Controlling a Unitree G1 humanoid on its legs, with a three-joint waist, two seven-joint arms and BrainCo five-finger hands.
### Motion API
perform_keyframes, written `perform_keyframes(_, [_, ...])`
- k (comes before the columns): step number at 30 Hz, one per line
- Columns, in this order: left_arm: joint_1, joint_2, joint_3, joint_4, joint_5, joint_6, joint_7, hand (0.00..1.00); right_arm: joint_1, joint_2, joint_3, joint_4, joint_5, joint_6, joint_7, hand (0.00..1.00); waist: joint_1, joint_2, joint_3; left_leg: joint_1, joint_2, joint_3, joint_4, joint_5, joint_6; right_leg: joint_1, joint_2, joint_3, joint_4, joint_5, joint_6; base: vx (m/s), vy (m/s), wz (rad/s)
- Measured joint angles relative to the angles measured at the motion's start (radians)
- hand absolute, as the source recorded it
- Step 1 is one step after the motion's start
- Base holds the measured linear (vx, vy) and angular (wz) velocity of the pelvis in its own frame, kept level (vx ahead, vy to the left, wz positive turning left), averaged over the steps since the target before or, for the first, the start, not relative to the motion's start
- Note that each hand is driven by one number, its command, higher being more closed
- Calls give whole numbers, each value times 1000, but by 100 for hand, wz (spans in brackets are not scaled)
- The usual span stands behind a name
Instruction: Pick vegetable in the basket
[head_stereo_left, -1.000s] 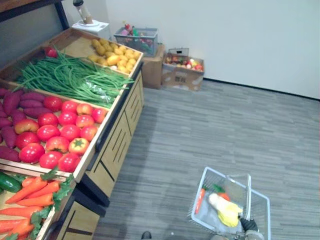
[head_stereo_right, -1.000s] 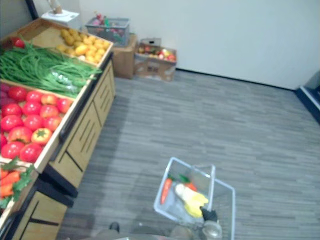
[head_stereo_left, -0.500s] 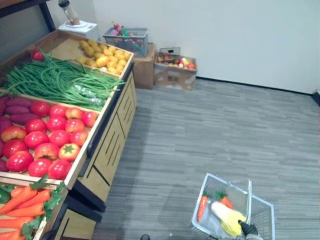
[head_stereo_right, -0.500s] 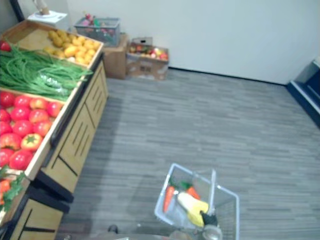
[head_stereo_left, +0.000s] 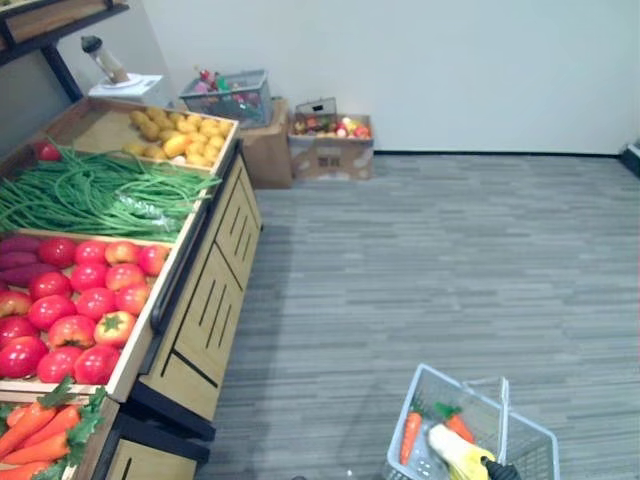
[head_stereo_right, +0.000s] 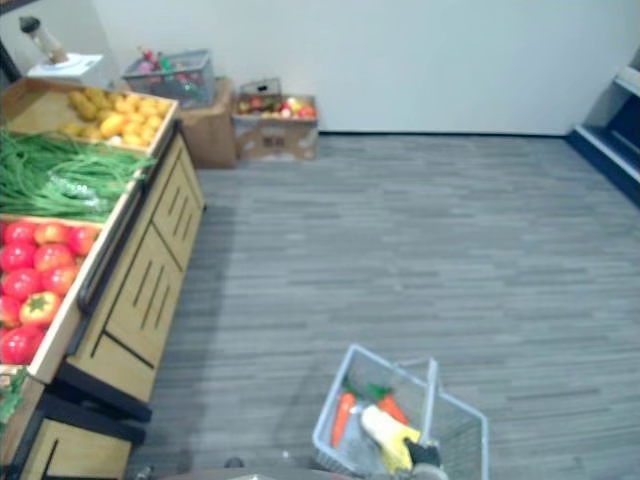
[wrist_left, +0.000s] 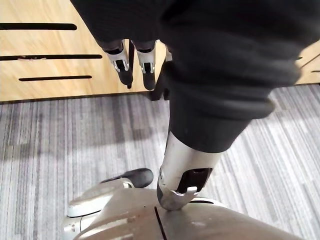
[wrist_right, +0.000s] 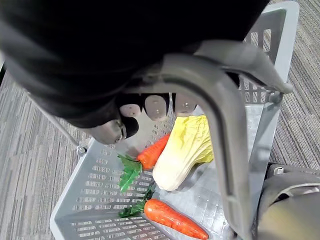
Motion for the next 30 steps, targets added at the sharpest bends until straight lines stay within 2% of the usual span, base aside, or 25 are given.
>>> perform_keyframes(6, [5,5,-1,27,-119,-21,-29,0,9,3,-5,19,44,-10,3,100,-1,-4,-4,6,-3,5,0,-4,-6,18,-1,1,-25,2,2,-28,-1,1])
perform_keyframes(9, [7,7,2,39,-200,-23,-41,0,10,4,-12,31,99,-17,10,100,-1,-5,-7,11,-3,11,0,-6,-4,25,0,3,-30,4,4,29,-4,-2])
perform_keyframes(17, [8,8,39,81,-293,-43,-77,0,12,23,-88,78,235,-37,48,100,-5,-9,-9,49,-5,30,0,-19,-14,67,1,10,-61,14,19,48,-7,-6])
perform_keyframes(20, [0,8,39,116,-365,-50,-83,0,12,24,-94,88,289,-38,53,100,-8,-8,-9,54,-5,32,0,-20,-14,71,2,11,-62,14,19,0,0,0])
perform_keyframes(26, [6,9,38,139,-406,-57,-103,0,15,28,-105,117,391,-40,67,100,-10,-6,-6,99,-4,34,0,-26,-16,114,2,14,-62,8,9,-35,-4,-1])
perform_keyframes(30, [6,9,37,140,-414,-59,-108,0,26,28,-84,116,408,-40,73,100,-10,-5,-5,99,-2,41,0,-27,-17,108,2,21,-60,7,8,-83,-4,-5])
